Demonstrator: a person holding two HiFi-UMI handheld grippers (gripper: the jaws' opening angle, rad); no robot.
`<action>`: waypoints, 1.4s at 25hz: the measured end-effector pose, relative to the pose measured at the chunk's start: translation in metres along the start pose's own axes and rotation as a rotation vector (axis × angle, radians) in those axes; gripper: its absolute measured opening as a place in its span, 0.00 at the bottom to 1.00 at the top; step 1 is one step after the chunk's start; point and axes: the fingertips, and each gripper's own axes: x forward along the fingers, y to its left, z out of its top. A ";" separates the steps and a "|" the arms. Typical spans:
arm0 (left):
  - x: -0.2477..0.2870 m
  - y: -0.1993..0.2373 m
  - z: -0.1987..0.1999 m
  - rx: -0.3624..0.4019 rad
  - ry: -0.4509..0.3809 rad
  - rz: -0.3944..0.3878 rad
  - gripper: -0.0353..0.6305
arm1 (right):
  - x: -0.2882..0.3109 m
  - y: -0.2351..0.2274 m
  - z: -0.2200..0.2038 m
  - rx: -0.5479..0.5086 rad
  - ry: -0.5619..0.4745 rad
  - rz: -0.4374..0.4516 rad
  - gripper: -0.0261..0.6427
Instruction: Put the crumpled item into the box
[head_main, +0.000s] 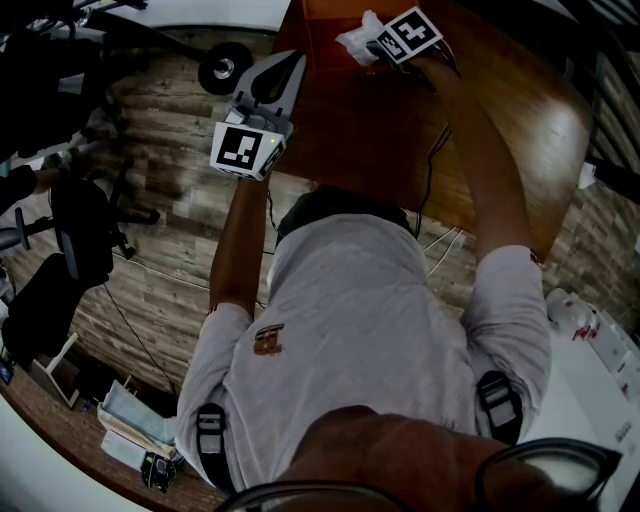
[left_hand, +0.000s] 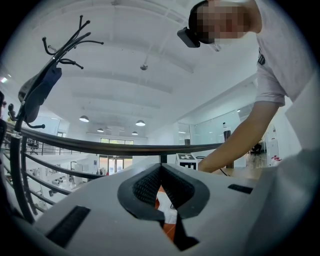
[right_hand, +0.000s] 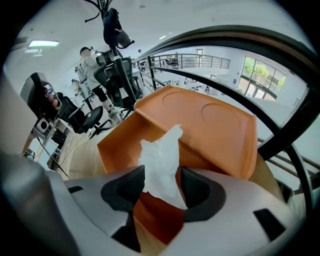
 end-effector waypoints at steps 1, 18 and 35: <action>0.000 -0.001 -0.001 -0.001 0.000 -0.002 0.08 | -0.001 -0.002 -0.001 0.004 0.000 -0.006 0.37; 0.008 -0.014 -0.009 -0.021 0.002 -0.038 0.08 | -0.035 0.005 0.012 -0.056 -0.143 -0.078 0.26; 0.002 -0.002 -0.012 -0.009 0.023 -0.007 0.08 | 0.005 0.005 0.019 -0.126 -0.031 -0.049 0.26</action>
